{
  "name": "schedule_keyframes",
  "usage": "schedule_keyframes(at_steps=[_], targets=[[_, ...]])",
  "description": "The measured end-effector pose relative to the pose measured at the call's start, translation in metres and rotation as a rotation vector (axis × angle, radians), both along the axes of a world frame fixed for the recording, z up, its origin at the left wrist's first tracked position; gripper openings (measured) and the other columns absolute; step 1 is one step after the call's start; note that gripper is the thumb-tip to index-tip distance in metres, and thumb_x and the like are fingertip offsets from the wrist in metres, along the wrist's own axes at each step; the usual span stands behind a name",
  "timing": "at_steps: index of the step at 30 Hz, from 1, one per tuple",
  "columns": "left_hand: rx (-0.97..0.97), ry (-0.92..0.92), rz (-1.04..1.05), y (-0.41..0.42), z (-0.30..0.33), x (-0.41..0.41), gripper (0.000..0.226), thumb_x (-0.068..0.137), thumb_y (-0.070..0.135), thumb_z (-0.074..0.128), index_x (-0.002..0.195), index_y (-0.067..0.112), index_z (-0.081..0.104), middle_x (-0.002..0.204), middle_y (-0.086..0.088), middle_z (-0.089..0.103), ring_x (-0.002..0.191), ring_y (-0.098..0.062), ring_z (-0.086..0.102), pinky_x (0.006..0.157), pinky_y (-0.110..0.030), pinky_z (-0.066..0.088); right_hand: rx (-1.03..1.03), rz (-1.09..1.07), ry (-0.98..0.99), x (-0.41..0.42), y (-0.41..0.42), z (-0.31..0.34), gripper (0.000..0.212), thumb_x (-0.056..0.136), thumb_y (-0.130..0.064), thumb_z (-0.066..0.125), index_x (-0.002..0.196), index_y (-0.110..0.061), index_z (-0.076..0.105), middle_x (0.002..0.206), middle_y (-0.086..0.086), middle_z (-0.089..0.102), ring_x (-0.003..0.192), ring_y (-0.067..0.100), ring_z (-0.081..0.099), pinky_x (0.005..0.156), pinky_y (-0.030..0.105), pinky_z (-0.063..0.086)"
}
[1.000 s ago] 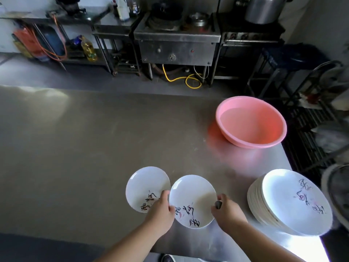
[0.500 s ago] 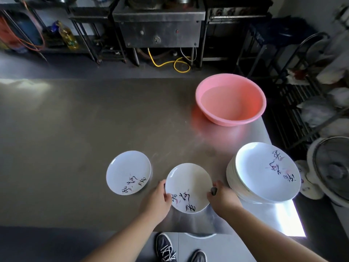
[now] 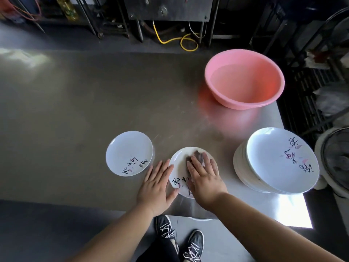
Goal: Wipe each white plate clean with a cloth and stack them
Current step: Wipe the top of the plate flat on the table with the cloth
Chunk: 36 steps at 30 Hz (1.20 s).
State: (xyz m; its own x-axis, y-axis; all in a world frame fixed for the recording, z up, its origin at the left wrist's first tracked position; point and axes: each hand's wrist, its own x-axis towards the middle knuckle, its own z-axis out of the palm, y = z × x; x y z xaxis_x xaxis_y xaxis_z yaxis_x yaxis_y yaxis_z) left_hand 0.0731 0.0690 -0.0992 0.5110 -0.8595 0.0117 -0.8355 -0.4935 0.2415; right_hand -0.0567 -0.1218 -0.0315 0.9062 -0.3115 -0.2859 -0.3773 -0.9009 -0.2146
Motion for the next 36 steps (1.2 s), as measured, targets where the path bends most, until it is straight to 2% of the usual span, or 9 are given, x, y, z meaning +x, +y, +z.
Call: schedule_keyframes(at_steps=[4,9,14,19,25,27,31,33,36], targets=[[0.013,-0.003,-0.006,0.001,-0.001,0.001,0.082,0.102,0.068,0.031,0.168,0.022,0.020,0.177,0.004,0.009,0.162,-0.020,0.012,0.129,-0.053,0.020,0.003,0.031,0.008,-0.010,0.010,-0.017,0.078,0.102,-0.054,0.025,0.167,-0.012,0.015,0.173,0.003,-0.010,0.159,0.027,-0.019,0.131,0.047,0.003],[0.018,-0.005,0.014,-0.001,0.001,0.001,0.082,0.100,0.066,0.043,0.167,0.022,0.024,0.176,0.005,0.011,0.162,-0.019,0.013,0.128,-0.052,0.022,0.024,0.052,0.018,0.015,0.001,-0.021,0.087,0.103,-0.067,0.025,0.167,-0.018,-0.008,0.170,-0.001,-0.028,0.151,0.017,-0.035,0.123,0.033,-0.019],[0.057,-0.009,0.012,0.002,0.003,0.000,0.085,0.099,0.069,0.042,0.167,0.021,0.024,0.176,0.004,0.011,0.162,-0.018,0.010,0.129,-0.051,0.019,0.074,0.192,0.050,0.007,0.007,-0.008,0.087,0.102,-0.071,0.028,0.169,-0.018,0.009,0.175,0.001,-0.007,0.159,0.023,-0.016,0.132,0.044,0.001],[0.047,-0.013,0.012,0.001,-0.001,0.002,0.085,0.099,0.065,0.042,0.168,0.023,0.017,0.177,0.007,0.005,0.163,-0.019,0.008,0.129,-0.051,0.019,0.036,0.404,0.012,-0.033,0.009,0.001,0.085,0.103,-0.074,0.024,0.156,-0.012,0.048,0.166,0.011,0.039,0.156,0.034,0.028,0.123,0.057,0.032],[0.031,-0.029,0.017,0.001,-0.003,0.001,0.085,0.099,0.068,0.043,0.168,0.024,0.019,0.177,0.007,0.008,0.163,-0.018,0.009,0.131,-0.049,0.013,-0.005,0.161,0.147,0.013,-0.012,0.002,0.093,0.095,-0.076,0.011,0.168,-0.021,-0.004,0.174,0.001,-0.020,0.159,0.024,-0.023,0.130,0.043,-0.011],[0.028,-0.032,0.014,0.001,-0.002,0.001,0.085,0.098,0.067,0.044,0.168,0.023,0.019,0.177,0.007,0.008,0.163,-0.019,0.010,0.131,-0.049,0.014,0.029,0.191,0.133,0.000,-0.005,0.004,0.094,0.095,-0.077,0.015,0.169,-0.021,0.001,0.175,0.003,-0.013,0.159,0.026,-0.020,0.130,0.045,-0.008],[0.002,-0.038,0.013,0.000,-0.003,0.001,0.085,0.097,0.064,0.048,0.167,0.022,0.022,0.176,0.006,0.010,0.162,-0.020,0.012,0.129,-0.051,0.018,0.032,0.375,0.025,-0.053,0.012,0.005,0.086,0.099,-0.076,0.030,0.159,-0.016,0.044,0.168,0.009,0.036,0.156,0.034,0.025,0.129,0.049,0.018],[0.008,-0.037,0.012,0.000,-0.002,0.001,0.086,0.096,0.064,0.047,0.167,0.023,0.022,0.176,0.007,0.010,0.162,-0.020,0.012,0.129,-0.052,0.019,0.015,0.389,0.045,-0.051,0.006,0.003,0.085,0.099,-0.075,0.030,0.159,-0.016,0.045,0.168,0.008,0.035,0.157,0.033,0.025,0.128,0.049,0.011],[0.011,-0.036,0.008,0.000,-0.002,0.000,0.085,0.097,0.064,0.047,0.167,0.022,0.023,0.176,0.005,0.011,0.162,-0.022,0.013,0.129,-0.052,0.019,-0.028,0.238,0.125,-0.017,-0.010,0.005,0.093,0.096,-0.076,0.018,0.168,-0.018,0.016,0.176,0.007,0.003,0.162,0.032,-0.003,0.130,0.048,-0.010]])
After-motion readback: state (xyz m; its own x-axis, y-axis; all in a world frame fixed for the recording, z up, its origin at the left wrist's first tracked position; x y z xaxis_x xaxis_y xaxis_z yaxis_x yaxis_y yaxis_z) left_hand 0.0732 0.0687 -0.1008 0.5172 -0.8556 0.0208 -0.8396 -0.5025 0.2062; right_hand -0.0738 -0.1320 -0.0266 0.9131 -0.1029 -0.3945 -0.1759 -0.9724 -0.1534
